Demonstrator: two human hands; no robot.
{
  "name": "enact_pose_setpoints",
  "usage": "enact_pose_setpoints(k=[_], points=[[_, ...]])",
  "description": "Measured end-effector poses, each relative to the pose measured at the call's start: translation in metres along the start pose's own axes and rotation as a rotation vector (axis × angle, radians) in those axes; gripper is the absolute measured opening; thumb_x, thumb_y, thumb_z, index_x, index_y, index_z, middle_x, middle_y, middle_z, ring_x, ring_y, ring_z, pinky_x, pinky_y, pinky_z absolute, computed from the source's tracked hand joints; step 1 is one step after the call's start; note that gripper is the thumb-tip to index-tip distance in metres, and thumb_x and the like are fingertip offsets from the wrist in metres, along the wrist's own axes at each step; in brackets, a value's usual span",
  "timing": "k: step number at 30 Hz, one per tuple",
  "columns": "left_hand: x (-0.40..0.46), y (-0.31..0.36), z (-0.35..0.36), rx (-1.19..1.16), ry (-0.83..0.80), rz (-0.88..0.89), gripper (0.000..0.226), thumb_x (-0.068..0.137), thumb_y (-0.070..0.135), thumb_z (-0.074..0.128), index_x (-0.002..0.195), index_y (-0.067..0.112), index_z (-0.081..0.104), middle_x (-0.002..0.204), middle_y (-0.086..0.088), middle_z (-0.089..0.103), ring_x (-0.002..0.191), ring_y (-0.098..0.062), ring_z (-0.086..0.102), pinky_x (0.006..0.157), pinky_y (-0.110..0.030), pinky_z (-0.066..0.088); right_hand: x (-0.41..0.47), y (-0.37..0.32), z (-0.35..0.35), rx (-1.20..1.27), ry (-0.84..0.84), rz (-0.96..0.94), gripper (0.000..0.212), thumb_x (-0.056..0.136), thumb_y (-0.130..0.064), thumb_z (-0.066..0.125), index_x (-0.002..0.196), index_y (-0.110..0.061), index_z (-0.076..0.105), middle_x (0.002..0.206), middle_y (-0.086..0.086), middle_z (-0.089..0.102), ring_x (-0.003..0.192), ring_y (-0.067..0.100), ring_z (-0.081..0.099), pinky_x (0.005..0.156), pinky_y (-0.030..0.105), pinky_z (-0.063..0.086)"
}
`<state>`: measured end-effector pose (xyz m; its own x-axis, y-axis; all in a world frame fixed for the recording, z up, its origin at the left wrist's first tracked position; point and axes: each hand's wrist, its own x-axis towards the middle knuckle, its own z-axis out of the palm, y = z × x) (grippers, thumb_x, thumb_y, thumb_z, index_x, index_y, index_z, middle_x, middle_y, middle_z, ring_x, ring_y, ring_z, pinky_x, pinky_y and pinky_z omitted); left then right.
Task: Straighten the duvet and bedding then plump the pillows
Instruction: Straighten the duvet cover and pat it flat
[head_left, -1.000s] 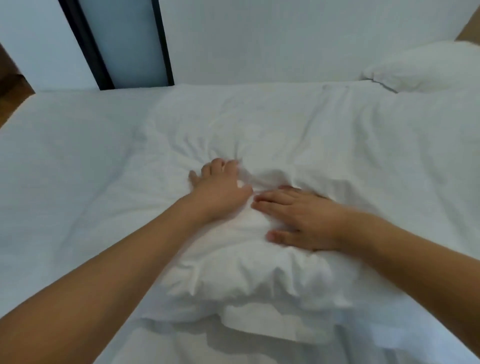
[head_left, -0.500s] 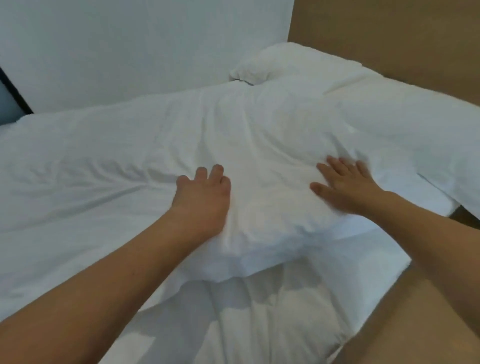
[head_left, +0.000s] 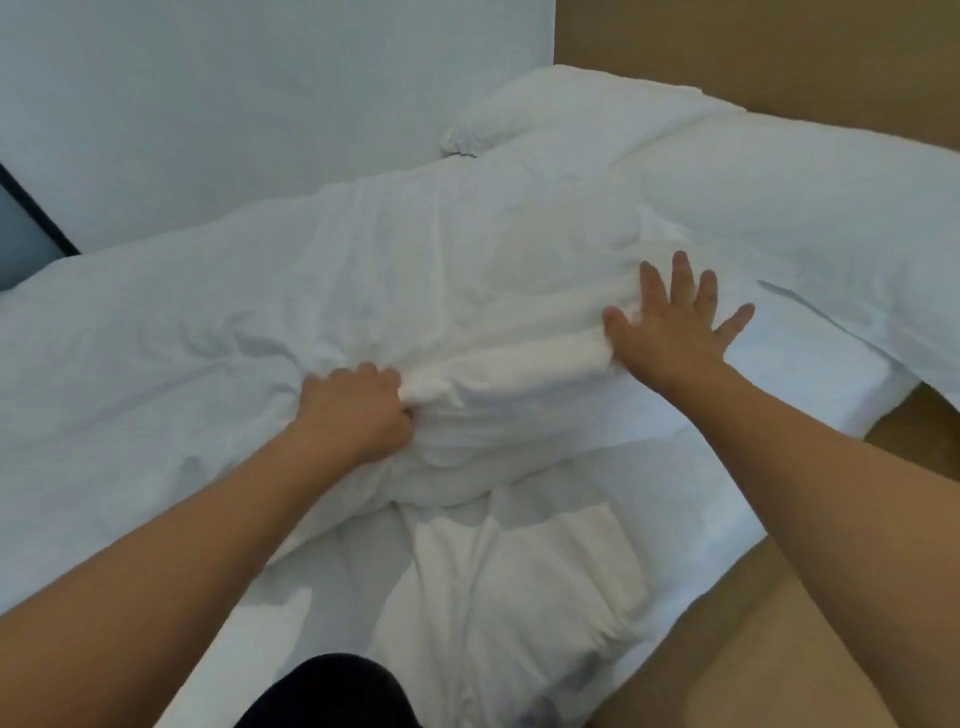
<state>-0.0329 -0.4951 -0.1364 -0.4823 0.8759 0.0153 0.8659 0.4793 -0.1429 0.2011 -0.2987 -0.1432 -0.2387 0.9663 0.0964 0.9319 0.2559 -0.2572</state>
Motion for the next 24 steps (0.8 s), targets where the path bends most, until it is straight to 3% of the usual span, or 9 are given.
enact_pose_setpoints(k=[4,7,10,12,14,16,17,21,24], points=[[-0.028,0.056,0.017,0.229,0.032,0.205,0.083,0.071,0.064,0.047,0.138,0.019,0.028,0.138,-0.004,0.030,0.120,-0.032,0.039,0.088,-0.051,0.039,-0.022,0.011,0.011,0.740,0.060,0.552,0.093,0.084,-0.062,0.056,0.154,-0.030,0.003,0.162,0.002,-0.003,0.146,0.032,0.008,0.111,0.059,0.022],[-0.012,0.060,0.008,0.299,0.013,0.224,0.063,0.081,0.035,0.059,0.136,0.019,0.031,0.129,-0.008,0.044,0.112,-0.034,0.050,0.085,-0.048,0.046,-0.029,0.008,0.001,1.573,-0.151,0.923,0.077,0.077,-0.051,0.072,0.140,-0.026,0.037,0.141,0.003,0.045,0.112,0.027,0.053,0.073,0.038,0.047],[0.027,0.022,-0.045,0.155,0.338,0.110,0.039,0.081,0.013,0.054,0.119,0.011,0.044,0.109,-0.016,0.056,0.096,-0.039,0.056,0.070,-0.042,0.042,-0.036,-0.017,-0.013,1.905,-0.409,0.796,0.053,0.079,-0.049,0.073,0.121,-0.023,0.056,0.115,0.004,0.061,0.091,0.022,0.061,0.066,0.035,0.051],[0.026,0.007,-0.081,0.277,0.738,0.141,0.035,0.077,0.003,0.048,0.112,0.005,0.048,0.104,-0.022,0.055,0.089,-0.039,0.052,0.071,-0.044,0.039,-0.044,-0.049,-0.019,1.870,-0.640,0.654,0.074,0.070,-0.060,0.077,0.124,-0.017,0.051,0.122,0.012,0.052,0.107,0.029,0.055,0.085,0.046,0.050],[0.004,0.001,-0.075,0.332,0.936,0.467,0.025,0.083,0.003,0.040,0.104,0.006,0.054,0.097,-0.020,0.057,0.082,-0.035,0.050,0.070,-0.043,0.038,-0.057,-0.087,-0.023,1.819,-0.896,0.506,0.093,0.062,-0.068,0.077,0.129,-0.011,0.047,0.127,0.017,0.048,0.118,0.037,0.048,0.097,0.054,0.044],[-0.038,-0.002,-0.035,0.316,0.683,0.787,0.018,0.082,0.008,0.043,0.094,0.009,0.057,0.085,-0.013,0.056,0.073,-0.031,0.050,0.063,-0.040,0.040,-0.068,-0.118,-0.022,1.773,-0.996,0.360,0.084,0.068,-0.068,0.073,0.128,-0.012,0.056,0.124,0.014,0.061,0.116,0.034,0.056,0.102,0.049,0.040],[-0.056,-0.009,-0.006,0.317,0.494,0.758,0.018,0.077,0.014,0.050,0.092,0.010,0.057,0.081,-0.011,0.057,0.070,-0.031,0.053,0.060,-0.038,0.042,-0.071,-0.128,-0.018,1.756,-0.975,0.317,0.073,0.072,-0.064,0.072,0.124,-0.014,0.061,0.118,0.011,0.068,0.112,0.031,0.061,0.102,0.045,0.040],[-0.078,-0.060,0.078,0.392,0.038,0.150,0.069,0.050,0.029,0.074,0.114,0.004,0.063,0.110,-0.019,0.063,0.096,-0.038,0.061,0.080,-0.043,0.053,-0.081,-0.146,0.001,1.775,-0.813,0.263,0.038,0.079,-0.042,0.076,0.108,-0.018,0.069,0.104,0.003,0.075,0.103,0.025,0.068,0.101,0.045,0.048],[-0.062,-0.054,0.091,0.428,-0.011,0.101,0.058,0.060,0.035,0.074,0.113,0.013,0.069,0.114,-0.009,0.065,0.102,-0.029,0.062,0.090,-0.040,0.048,-0.093,-0.158,0.001,1.980,-0.856,0.190,0.031,0.086,-0.026,0.073,0.113,-0.011,0.067,0.107,0.008,0.074,0.104,0.026,0.069,0.099,0.045,0.050]])
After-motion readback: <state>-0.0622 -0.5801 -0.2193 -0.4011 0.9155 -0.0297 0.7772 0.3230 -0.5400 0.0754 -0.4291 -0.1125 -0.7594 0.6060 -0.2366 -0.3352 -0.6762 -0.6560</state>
